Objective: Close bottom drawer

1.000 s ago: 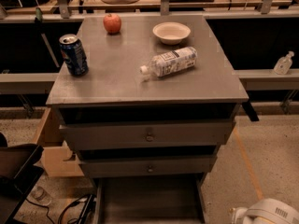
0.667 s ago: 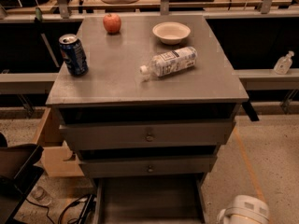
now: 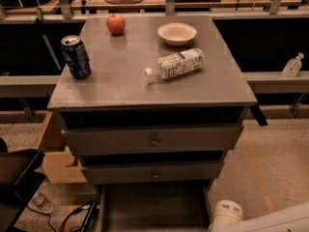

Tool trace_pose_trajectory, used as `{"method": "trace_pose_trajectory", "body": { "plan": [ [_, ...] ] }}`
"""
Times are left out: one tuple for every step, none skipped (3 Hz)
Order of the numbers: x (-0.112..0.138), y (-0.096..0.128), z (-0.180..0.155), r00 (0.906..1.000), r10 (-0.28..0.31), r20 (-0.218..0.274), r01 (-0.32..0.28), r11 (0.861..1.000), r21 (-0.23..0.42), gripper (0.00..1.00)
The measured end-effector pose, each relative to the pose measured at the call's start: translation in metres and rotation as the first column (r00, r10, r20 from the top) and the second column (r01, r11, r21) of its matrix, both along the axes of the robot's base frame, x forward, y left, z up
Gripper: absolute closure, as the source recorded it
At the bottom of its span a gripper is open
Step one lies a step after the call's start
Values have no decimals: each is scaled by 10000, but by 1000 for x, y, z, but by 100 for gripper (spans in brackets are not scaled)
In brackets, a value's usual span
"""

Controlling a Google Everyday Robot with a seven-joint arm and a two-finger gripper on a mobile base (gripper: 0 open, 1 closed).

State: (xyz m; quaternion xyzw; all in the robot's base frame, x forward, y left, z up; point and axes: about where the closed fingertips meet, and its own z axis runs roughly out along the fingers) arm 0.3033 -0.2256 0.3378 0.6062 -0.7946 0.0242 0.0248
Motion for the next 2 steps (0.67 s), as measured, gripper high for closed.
{"method": "trace_pose_trajectory", "body": {
  "plan": [
    [-22,12,-53,9950,-342,-936,394,9978,536,100],
    [-37,18,-69,9905,-379,-1319,472,9966,682,100]
  ]
}}
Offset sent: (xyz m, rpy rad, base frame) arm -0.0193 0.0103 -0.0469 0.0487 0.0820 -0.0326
